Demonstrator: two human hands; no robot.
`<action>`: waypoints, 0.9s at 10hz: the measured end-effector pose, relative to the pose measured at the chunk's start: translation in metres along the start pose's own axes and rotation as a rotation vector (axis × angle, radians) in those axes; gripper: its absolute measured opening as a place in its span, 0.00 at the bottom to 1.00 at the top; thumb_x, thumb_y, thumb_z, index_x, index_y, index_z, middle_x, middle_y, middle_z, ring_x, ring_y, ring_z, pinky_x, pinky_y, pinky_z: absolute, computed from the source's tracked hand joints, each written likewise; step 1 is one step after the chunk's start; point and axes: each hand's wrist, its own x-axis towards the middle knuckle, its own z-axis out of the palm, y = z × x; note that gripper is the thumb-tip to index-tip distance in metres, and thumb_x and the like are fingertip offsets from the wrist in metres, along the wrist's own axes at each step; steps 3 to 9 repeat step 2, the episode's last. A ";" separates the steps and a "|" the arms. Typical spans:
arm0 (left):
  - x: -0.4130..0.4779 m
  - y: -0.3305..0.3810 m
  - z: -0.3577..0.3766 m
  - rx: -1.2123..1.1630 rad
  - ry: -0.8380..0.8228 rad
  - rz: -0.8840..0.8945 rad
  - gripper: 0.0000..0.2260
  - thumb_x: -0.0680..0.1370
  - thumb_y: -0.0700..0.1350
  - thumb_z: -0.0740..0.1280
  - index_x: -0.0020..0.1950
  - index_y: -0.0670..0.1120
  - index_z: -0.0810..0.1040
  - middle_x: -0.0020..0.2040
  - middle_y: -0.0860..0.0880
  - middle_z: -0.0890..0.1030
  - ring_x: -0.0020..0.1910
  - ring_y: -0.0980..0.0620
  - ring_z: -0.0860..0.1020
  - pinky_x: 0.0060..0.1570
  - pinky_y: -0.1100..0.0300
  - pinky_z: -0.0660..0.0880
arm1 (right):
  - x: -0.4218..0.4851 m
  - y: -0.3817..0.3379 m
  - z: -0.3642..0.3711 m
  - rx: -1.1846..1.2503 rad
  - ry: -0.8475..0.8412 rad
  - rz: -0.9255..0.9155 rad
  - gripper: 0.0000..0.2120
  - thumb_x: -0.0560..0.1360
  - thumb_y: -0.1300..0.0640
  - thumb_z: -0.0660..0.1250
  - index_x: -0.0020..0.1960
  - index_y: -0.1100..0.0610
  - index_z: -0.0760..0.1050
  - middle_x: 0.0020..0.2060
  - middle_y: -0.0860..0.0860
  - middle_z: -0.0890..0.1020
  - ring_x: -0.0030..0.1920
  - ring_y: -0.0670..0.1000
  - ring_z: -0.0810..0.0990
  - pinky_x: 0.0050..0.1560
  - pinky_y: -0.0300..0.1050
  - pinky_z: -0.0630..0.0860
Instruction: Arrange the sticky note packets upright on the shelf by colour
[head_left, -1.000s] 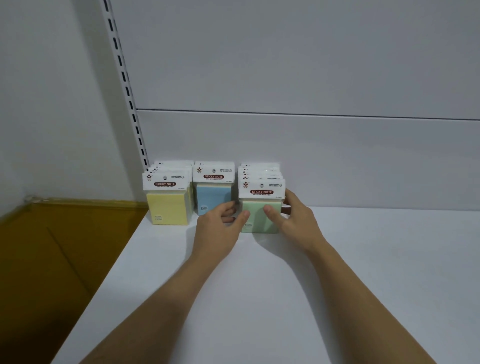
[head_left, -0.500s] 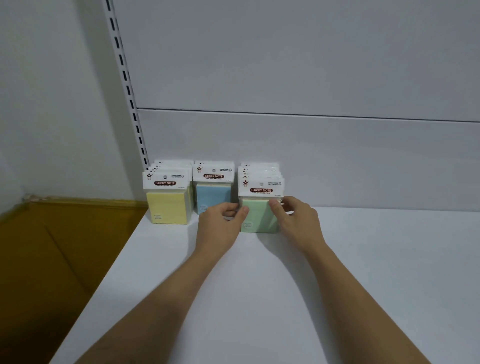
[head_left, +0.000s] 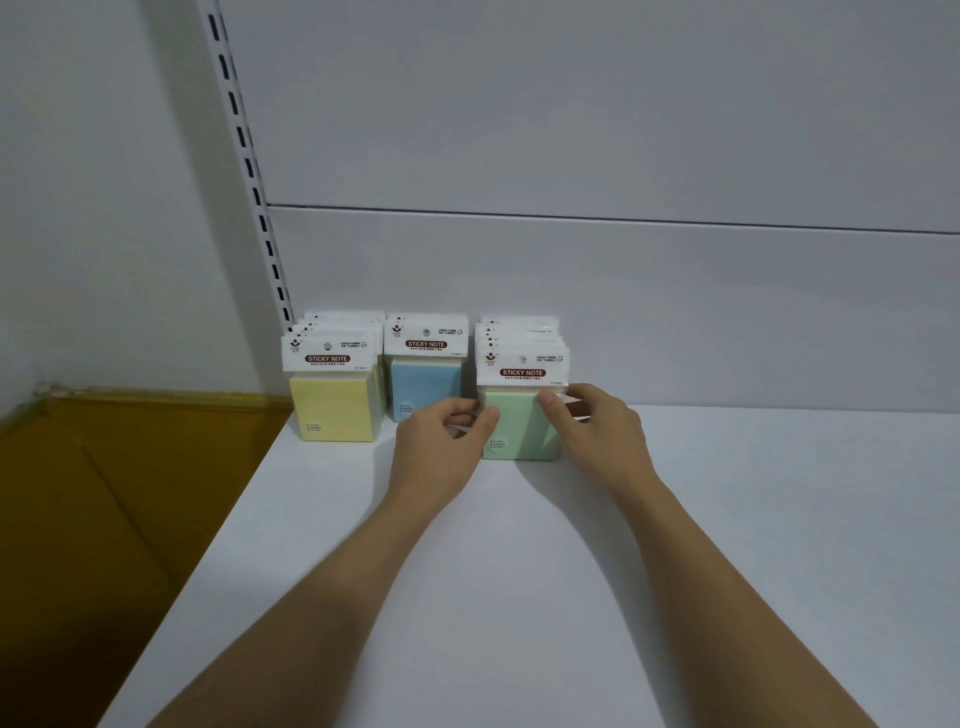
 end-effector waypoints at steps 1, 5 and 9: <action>-0.003 0.001 -0.003 0.036 0.003 0.029 0.14 0.73 0.53 0.71 0.54 0.47 0.82 0.43 0.54 0.83 0.41 0.60 0.81 0.44 0.66 0.77 | -0.002 0.001 -0.004 -0.036 0.004 -0.024 0.26 0.73 0.38 0.65 0.68 0.48 0.71 0.55 0.45 0.81 0.50 0.46 0.81 0.53 0.45 0.76; -0.004 0.001 -0.007 0.048 0.040 0.040 0.14 0.73 0.53 0.71 0.55 0.46 0.82 0.43 0.55 0.82 0.41 0.62 0.80 0.44 0.67 0.77 | -0.003 -0.003 -0.006 -0.020 0.056 -0.026 0.28 0.73 0.38 0.65 0.69 0.48 0.70 0.58 0.47 0.81 0.53 0.46 0.80 0.52 0.44 0.74; -0.004 0.001 -0.007 0.048 0.040 0.040 0.14 0.73 0.53 0.71 0.55 0.46 0.82 0.43 0.55 0.82 0.41 0.62 0.80 0.44 0.67 0.77 | -0.003 -0.003 -0.006 -0.020 0.056 -0.026 0.28 0.73 0.38 0.65 0.69 0.48 0.70 0.58 0.47 0.81 0.53 0.46 0.80 0.52 0.44 0.74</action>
